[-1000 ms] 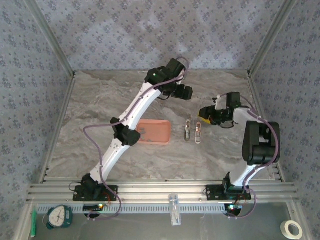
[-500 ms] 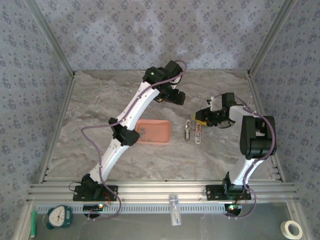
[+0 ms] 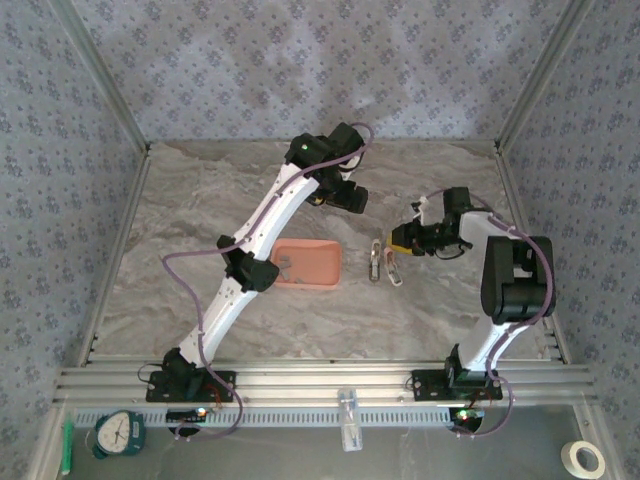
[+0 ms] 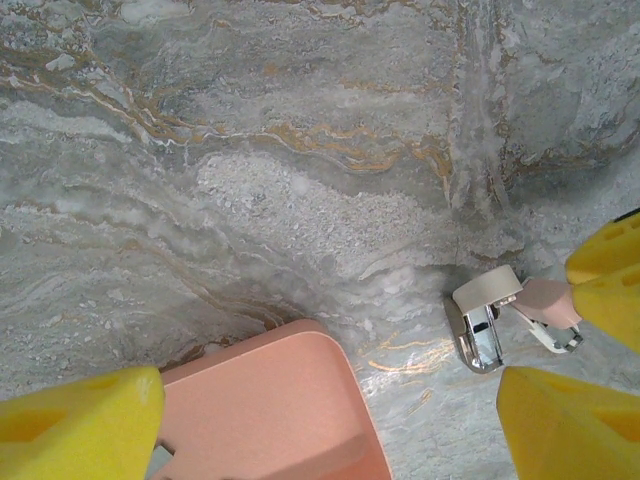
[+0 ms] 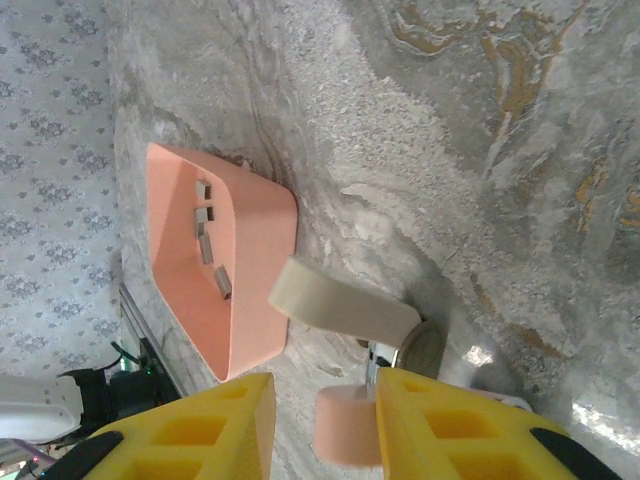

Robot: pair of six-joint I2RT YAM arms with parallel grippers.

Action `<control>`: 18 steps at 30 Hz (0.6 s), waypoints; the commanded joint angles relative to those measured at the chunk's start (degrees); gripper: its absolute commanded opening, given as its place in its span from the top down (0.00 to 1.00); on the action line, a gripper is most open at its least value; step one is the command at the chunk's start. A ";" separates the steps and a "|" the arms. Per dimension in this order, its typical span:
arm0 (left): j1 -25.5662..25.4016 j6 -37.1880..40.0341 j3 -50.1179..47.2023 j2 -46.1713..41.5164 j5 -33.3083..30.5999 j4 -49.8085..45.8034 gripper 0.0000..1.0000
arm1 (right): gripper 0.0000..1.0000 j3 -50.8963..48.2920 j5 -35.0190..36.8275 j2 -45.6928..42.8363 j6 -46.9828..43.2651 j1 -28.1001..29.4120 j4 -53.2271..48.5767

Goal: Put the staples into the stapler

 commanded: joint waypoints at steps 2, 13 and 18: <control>0.50 0.79 4.12 -3.22 0.50 -3.29 0.13 | 0.66 -1.17 -0.32 -3.42 -1.51 0.34 -4.26; -0.02 -2.54 4.12 -6.53 3.24 -7.72 0.14 | 0.58 -7.56 12.30 -17.30 14.44 0.08 -5.79; -1.01 -4.04 3.68 -8.43 1.44 -10.25 0.14 | 0.60 -12.89 16.82 -21.89 21.70 0.38 -5.78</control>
